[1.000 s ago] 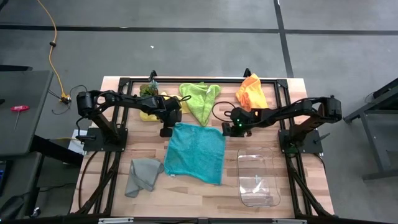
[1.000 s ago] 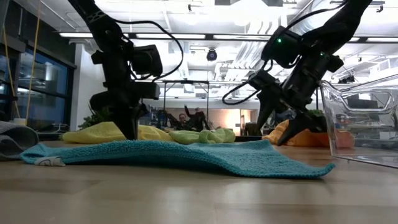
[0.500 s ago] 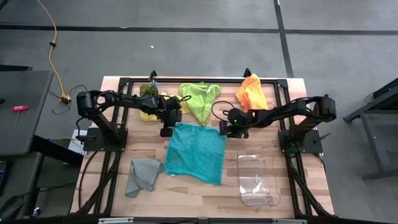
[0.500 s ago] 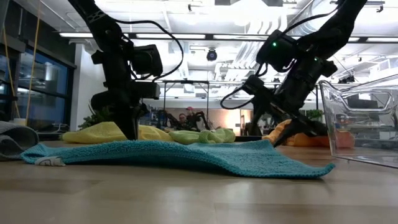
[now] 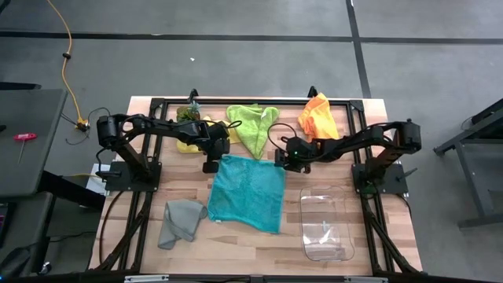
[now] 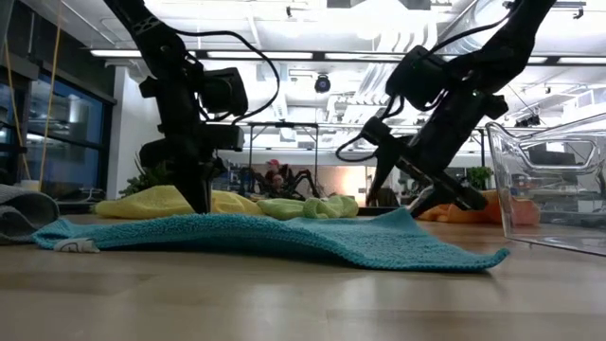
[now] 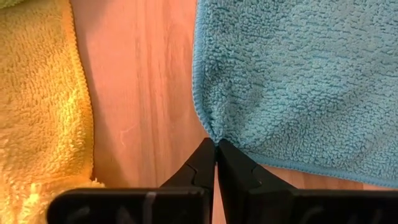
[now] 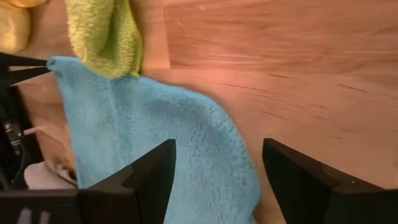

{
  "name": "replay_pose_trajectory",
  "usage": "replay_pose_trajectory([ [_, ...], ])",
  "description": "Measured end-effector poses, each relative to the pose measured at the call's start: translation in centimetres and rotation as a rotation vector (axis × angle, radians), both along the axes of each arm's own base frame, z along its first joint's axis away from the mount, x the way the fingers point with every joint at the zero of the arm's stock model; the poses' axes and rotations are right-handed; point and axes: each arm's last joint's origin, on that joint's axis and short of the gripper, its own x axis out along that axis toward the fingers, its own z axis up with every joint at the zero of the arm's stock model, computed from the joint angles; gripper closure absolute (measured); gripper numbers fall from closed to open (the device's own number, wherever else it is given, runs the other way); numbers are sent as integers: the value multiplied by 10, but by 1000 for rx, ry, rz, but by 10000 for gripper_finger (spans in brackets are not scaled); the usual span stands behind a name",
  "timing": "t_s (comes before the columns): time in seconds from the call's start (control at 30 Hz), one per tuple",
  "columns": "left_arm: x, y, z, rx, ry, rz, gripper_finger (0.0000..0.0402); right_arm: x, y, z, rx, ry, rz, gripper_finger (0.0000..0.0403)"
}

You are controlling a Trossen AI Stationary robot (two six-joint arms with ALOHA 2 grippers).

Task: Fold microfiber towels
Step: Fold the blue microfiber cloth

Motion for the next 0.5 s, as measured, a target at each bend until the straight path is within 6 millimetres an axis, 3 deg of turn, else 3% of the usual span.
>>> replay_pose_trajectory([
  [0.13, 0, 0, 0, -1, 0, 2, 401, 4, 2, -6, 34, -12, -11, 169],
  [0.5, 0, 0, 0, 10, 10, 31, 401, 6, 5, 2, 4, -74, 96, 177],
])
